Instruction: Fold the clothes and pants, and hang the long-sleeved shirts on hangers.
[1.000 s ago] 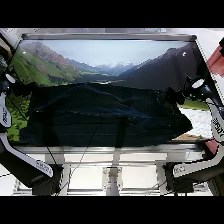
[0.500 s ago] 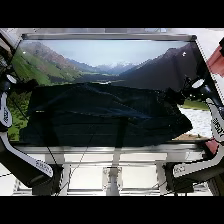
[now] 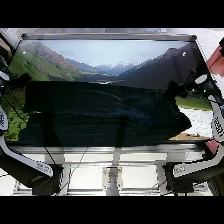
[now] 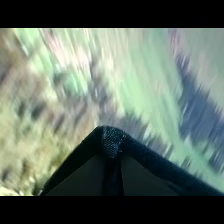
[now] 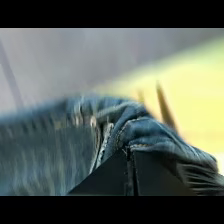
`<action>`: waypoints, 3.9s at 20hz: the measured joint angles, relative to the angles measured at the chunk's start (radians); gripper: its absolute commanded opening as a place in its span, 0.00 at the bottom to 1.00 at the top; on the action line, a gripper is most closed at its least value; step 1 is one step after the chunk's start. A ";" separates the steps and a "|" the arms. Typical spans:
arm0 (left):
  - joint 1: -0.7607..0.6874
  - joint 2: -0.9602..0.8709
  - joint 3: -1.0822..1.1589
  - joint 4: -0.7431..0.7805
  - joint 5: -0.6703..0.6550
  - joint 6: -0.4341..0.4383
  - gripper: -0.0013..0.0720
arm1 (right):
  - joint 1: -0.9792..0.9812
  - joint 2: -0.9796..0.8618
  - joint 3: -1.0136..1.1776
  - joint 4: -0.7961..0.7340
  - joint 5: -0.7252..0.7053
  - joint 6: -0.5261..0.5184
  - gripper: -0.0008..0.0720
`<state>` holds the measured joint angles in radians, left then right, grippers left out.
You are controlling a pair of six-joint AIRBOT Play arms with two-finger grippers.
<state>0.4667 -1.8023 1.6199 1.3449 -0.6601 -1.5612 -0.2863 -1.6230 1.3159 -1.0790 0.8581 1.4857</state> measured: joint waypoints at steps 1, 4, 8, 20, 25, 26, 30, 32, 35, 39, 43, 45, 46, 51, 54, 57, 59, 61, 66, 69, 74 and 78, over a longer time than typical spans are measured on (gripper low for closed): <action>0.007 0.016 0.000 0.000 0.014 -0.010 0.06 | 0.000 0.000 0.020 0.000 -0.038 0.012 0.05; 0.019 0.041 0.000 0.000 0.029 -0.030 0.06 | 0.000 0.000 0.052 0.001 -0.132 0.034 0.05; 0.027 0.053 0.000 -0.005 0.059 -0.065 0.06 | -0.008 0.000 0.069 0.000 -0.259 0.069 0.05; -0.002 0.002 0.000 -0.038 0.153 -0.114 0.06 | -0.008 -0.102 0.077 0.038 -0.404 0.119 0.05; -0.019 -0.025 0.000 -0.083 0.166 -0.116 0.25 | -0.007 -0.120 0.078 0.049 -0.410 0.119 0.46; -0.021 -0.026 0.000 -0.087 0.164 -0.116 0.50 | -0.007 -0.121 0.080 0.049 -0.402 0.119 0.47; -0.012 -0.013 0.000 -0.097 0.128 -0.116 0.59 | -0.016 -0.124 0.130 0.004 -0.299 0.119 0.47; -0.001 0.002 0.000 -0.098 0.089 -0.116 0.59 | -0.031 -0.124 0.177 -0.021 -0.214 0.119 0.47; 0.031 0.044 0.000 -0.098 -0.014 -0.102 0.59 | -0.058 -0.119 0.260 -0.060 -0.045 0.117 0.47; 0.109 0.121 -0.003 -0.011 -0.296 0.009 0.59 | -0.080 -0.085 0.349 -0.139 0.191 0.057 0.47; 0.213 0.223 -0.099 0.077 -0.606 0.175 0.59 | -0.085 -0.033 0.379 -0.208 0.402 -0.016 0.47; 0.279 0.293 -0.203 0.082 -0.686 0.246 0.59 | -0.086 -0.011 0.384 -0.222 0.495 -0.038 0.47; 0.317 0.327 -0.262 0.061 -0.711 0.283 0.59 | -0.086 -0.002 0.385 -0.227 0.539 -0.045 0.47; 0.481 0.433 -0.506 -0.050 -0.792 0.389 0.59 | -0.087 0.035 0.388 -0.236 0.680 -0.071 0.47; 0.535 0.450 -0.601 -0.072 -0.850 0.410 0.59 | -0.087 0.042 0.388 -0.239 0.719 -0.082 0.47; 0.557 0.457 -0.649 -0.083 -0.884 0.417 0.59 | -0.087 0.045 0.388 -0.240 0.735 -0.087 0.47; 0.562 0.459 -0.662 -0.077 -0.897 0.413 0.59 | -0.087 0.045 0.388 -0.241 0.738 -0.088 0.47; 0.566 0.460 -0.669 -0.038 -0.905 0.382 0.58 | -0.087 0.046 0.388 -0.241 0.740 -0.088 0.47; 0.564 0.460 -0.675 0.000 -0.916 0.352 0.06 | -0.087 0.046 0.388 -0.239 0.737 -0.091 0.47; 0.563 0.460 -0.637 -0.022 -0.901 0.368 0.06 | -0.088 0.046 0.388 -0.236 0.727 -0.128 0.47; 0.562 0.469 -0.442 -0.164 -0.855 0.392 0.06 | -0.115 0.036 0.341 -0.232 0.718 -0.240 0.47; 0.561 0.474 -0.345 -0.321 -0.776 0.399 0.06 | -0.150 0.032 0.188 -0.225 0.704 -0.360 0.57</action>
<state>1.0279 -1.3285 1.2751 1.0241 -1.4361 -1.1622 -0.4358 -1.5909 1.5043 -1.3045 1.5623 1.1259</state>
